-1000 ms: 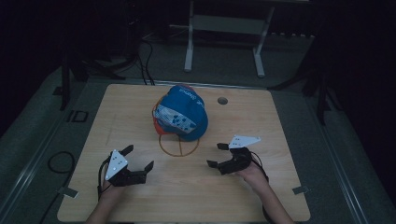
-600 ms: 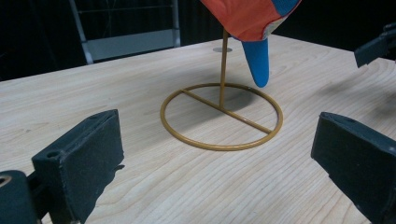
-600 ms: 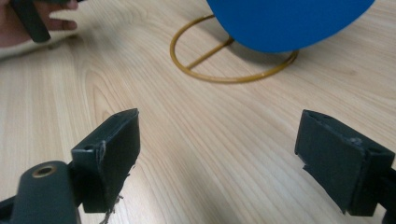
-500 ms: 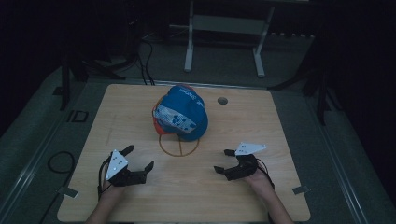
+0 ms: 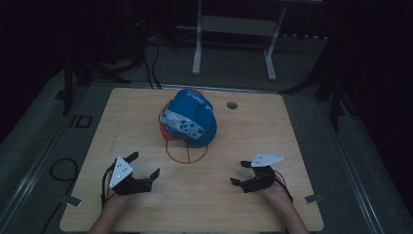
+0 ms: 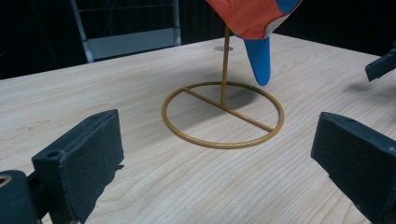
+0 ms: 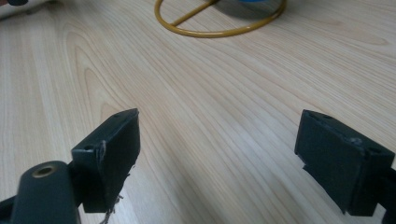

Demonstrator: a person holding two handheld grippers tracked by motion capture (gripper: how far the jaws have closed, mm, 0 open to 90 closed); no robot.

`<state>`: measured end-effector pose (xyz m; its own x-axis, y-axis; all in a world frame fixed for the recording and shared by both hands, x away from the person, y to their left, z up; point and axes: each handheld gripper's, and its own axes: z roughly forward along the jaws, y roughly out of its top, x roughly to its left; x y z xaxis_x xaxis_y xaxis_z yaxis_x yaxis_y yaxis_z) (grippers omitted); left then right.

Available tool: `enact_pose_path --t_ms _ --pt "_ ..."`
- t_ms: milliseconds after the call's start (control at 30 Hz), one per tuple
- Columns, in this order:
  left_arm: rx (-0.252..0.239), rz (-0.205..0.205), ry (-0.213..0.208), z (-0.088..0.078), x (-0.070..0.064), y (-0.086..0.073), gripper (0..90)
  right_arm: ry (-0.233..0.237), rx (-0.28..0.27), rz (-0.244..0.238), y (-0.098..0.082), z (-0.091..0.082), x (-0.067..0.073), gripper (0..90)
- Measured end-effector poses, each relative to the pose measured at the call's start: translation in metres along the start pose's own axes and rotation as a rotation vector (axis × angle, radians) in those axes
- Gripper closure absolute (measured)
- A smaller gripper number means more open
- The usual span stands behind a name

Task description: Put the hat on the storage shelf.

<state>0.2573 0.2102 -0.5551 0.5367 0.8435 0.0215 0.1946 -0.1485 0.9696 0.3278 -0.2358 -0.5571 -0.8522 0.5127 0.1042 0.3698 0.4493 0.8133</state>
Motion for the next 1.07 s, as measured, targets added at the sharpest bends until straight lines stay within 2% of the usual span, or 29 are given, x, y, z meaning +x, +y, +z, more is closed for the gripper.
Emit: enact_pose_path --t_ms 200,233,300,433,567,767,1067 --pt "0.002 0.002 0.001 0.0 0.0 0.0 2.8 -0.024 -0.002 0.011 -0.009 -0.011 -0.001 14.0" --pt "0.002 0.002 0.002 0.0 0.0 0.0 2.8 -0.05 -0.007 0.02 -0.014 -0.016 -0.003 14.0" --pt "0.003 0.004 0.002 0.0 0.0 0.0 2.8 -0.057 -0.011 0.027 -0.016 -0.018 -0.004 14.0" --pt "0.006 0.006 0.001 0.0 0.0 -0.001 2.7 -0.11 -0.021 0.061 -0.024 -0.028 -0.013 14.0" --pt "0.007 0.006 -0.001 0.001 -0.001 -0.001 2.8 -0.142 -0.028 0.065 -0.026 -0.031 -0.017 14.0" --pt "0.013 0.005 0.003 0.001 0.001 -0.003 2.8 -0.166 -0.049 0.104 -0.028 -0.032 -0.023 14.1" --pt "0.021 0.006 0.002 0.0 0.001 -0.004 2.8 -0.182 -0.051 0.1 -0.027 -0.032 -0.023 14.2"
